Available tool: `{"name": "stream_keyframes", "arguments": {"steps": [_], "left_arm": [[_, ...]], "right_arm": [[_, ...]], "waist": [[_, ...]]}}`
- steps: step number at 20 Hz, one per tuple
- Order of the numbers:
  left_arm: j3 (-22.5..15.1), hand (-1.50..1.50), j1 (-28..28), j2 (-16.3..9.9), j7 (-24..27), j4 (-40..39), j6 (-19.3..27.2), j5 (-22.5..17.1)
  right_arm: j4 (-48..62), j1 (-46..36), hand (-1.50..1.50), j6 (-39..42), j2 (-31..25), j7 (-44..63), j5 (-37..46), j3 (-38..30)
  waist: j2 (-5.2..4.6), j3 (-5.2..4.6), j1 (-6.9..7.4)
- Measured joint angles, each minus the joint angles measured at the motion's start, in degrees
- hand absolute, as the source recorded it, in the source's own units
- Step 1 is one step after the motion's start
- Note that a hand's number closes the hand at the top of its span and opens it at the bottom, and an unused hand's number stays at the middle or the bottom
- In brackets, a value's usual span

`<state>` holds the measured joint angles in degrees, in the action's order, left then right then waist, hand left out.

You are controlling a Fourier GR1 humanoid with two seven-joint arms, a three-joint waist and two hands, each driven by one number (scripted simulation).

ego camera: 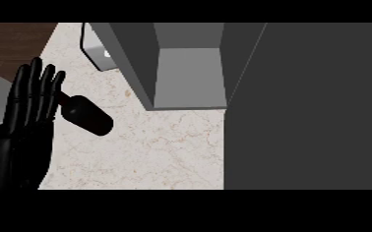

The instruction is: Pick up the wine, place it into the cabinet and close the cabinet

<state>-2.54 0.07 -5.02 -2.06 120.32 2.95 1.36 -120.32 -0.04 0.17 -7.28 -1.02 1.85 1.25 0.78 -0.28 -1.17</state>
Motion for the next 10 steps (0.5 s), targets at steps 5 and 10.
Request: {"name": "stream_keyframes", "arguments": {"steps": [5,10], "left_arm": [[2.7,-1.5,-4.3,-1.4,3.3,-4.6,-1.2,0.2],[3.2,-1.5,-5.7,1.7,0.7,-6.3,-2.0,-6.9]], "right_arm": [[-4.2,4.3,-1.5,-0.3,1.6,0.9,0.9,1.4],[-8.0,8.5,-1.5,4.2,1.5,4.6,-4.3,6.2]], "waist": [[-0.53,0.2,0.59],[-0.63,0.24,0.55]]}}
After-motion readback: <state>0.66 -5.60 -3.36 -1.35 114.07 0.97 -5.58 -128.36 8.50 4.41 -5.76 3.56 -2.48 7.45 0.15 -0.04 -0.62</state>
